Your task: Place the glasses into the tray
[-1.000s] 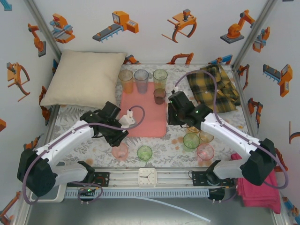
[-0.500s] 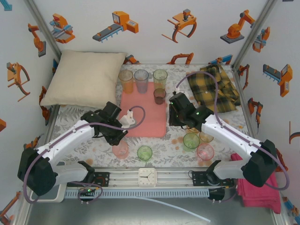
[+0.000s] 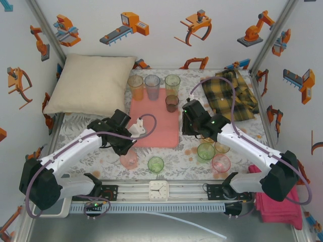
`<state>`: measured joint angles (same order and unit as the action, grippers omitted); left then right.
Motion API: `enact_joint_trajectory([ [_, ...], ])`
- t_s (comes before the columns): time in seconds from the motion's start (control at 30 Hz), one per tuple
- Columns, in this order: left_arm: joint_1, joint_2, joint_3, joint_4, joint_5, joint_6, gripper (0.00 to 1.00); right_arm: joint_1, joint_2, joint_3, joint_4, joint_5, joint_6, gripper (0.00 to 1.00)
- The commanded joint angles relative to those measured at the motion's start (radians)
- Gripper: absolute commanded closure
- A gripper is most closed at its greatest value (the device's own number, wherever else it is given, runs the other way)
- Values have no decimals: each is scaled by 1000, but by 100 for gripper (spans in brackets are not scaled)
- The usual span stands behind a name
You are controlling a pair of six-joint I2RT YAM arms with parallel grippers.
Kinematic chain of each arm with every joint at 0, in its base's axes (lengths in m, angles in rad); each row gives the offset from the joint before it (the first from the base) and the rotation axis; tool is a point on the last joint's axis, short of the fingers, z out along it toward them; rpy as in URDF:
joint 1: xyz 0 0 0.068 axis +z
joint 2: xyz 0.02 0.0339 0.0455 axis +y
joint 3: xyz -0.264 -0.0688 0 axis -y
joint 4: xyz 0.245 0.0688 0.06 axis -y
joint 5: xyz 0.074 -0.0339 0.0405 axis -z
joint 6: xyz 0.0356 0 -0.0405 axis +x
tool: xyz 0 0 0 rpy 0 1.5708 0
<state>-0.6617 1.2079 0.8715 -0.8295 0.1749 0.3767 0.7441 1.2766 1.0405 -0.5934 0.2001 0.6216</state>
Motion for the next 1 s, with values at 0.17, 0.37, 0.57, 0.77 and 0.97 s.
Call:
enact_joint_trajectory([
  [0.17,-6,2,64,-57,22,7,85,6,-24,-11,9,21,15,63],
  [0.37,-3,-4,76,-71,13,20,86,5,-20,-7,8,17,16,63],
  [0.57,6,3,120,-97,19,25,87,5,-21,-7,9,16,18,63],
  [0.77,21,41,198,-116,17,27,86,5,-26,-8,6,21,17,63],
  [0.97,44,129,317,-95,8,43,86,5,-32,-18,5,25,16,63],
])
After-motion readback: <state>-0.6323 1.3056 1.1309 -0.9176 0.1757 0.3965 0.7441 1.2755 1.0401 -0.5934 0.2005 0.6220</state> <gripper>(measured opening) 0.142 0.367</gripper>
